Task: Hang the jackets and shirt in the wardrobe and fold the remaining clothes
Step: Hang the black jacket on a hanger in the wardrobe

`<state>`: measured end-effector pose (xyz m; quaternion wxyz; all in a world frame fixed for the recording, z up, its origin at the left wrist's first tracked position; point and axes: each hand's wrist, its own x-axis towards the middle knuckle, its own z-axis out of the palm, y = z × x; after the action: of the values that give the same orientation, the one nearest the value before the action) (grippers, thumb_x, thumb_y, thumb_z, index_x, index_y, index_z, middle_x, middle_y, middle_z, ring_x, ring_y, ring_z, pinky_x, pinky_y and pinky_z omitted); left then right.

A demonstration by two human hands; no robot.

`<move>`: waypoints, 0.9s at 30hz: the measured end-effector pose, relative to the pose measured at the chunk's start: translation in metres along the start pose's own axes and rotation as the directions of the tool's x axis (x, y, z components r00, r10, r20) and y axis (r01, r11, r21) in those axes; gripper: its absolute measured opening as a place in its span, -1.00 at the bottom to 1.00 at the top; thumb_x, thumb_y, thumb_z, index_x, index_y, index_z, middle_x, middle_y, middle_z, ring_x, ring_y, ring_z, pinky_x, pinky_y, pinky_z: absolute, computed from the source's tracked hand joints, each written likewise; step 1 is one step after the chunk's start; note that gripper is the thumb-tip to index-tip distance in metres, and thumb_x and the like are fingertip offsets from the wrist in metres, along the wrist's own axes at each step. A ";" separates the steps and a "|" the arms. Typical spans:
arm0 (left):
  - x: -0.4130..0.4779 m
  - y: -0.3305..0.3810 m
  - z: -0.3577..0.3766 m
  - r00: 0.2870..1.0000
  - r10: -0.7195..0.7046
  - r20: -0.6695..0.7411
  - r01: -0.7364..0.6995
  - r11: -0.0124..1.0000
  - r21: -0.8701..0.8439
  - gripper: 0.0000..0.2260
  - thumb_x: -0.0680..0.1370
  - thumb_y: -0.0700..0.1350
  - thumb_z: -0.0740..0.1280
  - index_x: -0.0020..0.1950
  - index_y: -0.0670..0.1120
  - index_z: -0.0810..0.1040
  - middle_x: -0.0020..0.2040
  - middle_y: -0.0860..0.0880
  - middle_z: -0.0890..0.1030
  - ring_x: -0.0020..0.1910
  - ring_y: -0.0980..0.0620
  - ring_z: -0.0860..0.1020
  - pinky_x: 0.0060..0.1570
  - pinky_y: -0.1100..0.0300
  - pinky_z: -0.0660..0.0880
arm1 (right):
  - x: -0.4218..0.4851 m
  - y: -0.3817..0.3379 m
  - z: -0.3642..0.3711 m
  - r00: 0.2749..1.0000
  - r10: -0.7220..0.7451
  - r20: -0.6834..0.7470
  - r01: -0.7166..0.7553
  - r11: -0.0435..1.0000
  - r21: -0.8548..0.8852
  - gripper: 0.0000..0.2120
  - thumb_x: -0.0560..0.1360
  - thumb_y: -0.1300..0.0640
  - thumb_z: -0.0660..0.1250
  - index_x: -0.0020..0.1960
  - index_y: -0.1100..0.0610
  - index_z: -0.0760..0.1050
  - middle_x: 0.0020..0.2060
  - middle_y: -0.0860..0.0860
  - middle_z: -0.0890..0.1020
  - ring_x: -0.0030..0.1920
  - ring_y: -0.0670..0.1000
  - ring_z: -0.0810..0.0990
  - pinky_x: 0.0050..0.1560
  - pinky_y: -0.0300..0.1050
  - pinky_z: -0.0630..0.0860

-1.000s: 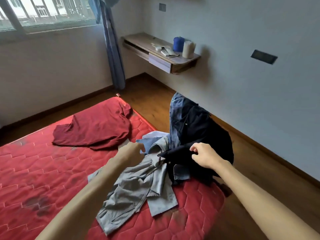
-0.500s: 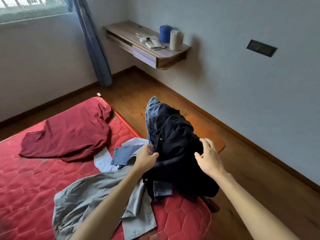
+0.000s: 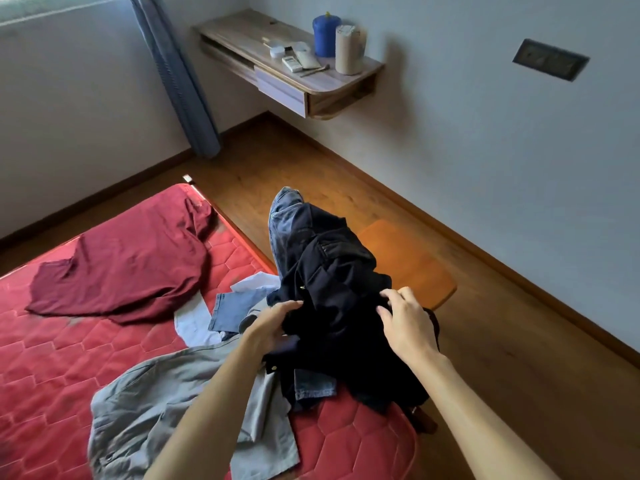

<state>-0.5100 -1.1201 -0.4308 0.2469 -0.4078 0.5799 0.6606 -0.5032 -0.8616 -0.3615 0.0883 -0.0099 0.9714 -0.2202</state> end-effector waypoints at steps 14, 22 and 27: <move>-0.184 0.093 -0.019 0.929 0.368 -0.035 -0.369 0.919 -0.141 -0.91 0.50 -0.30 0.34 -0.17 -0.16 0.47 -0.29 -0.16 0.50 -0.40 -0.07 0.50 -0.40 0.17 0.45 | -0.074 -0.123 -0.049 0.955 -0.260 0.144 0.215 0.938 0.272 -0.17 0.39 -0.19 0.46 0.53 -0.03 0.17 0.38 0.00 0.35 0.36 0.00 0.40 0.33 -0.11 0.38; -0.331 0.109 -0.022 0.833 0.553 0.035 -0.499 0.776 -0.386 -0.90 0.56 -0.21 0.36 -0.13 -0.20 0.55 -0.23 -0.16 0.61 -0.32 -0.07 0.59 -0.38 0.14 0.51 | -0.147 -0.209 -0.104 0.924 -0.182 -0.338 0.332 0.820 0.467 -0.30 0.33 0.02 0.47 0.42 0.02 0.30 0.24 0.00 0.54 0.26 0.01 0.51 0.30 -0.22 0.39; -0.437 0.115 -0.063 0.653 0.756 0.034 -0.626 0.565 -0.537 -0.89 0.58 -0.24 0.31 -0.13 -0.20 0.58 -0.27 -0.13 0.65 -0.35 0.00 0.65 -0.44 0.25 0.54 | -0.190 -0.260 -0.165 0.738 -0.262 -0.621 0.535 0.789 0.302 -0.45 0.42 0.42 0.27 0.38 0.17 0.43 0.21 0.14 0.62 0.22 0.16 0.56 0.22 -0.28 0.36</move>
<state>-0.3479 -1.1402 -0.0051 -0.0699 -0.1022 0.4726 0.8725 -0.3499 -1.0152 -0.0713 -0.2448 -0.1395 0.8464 -0.4519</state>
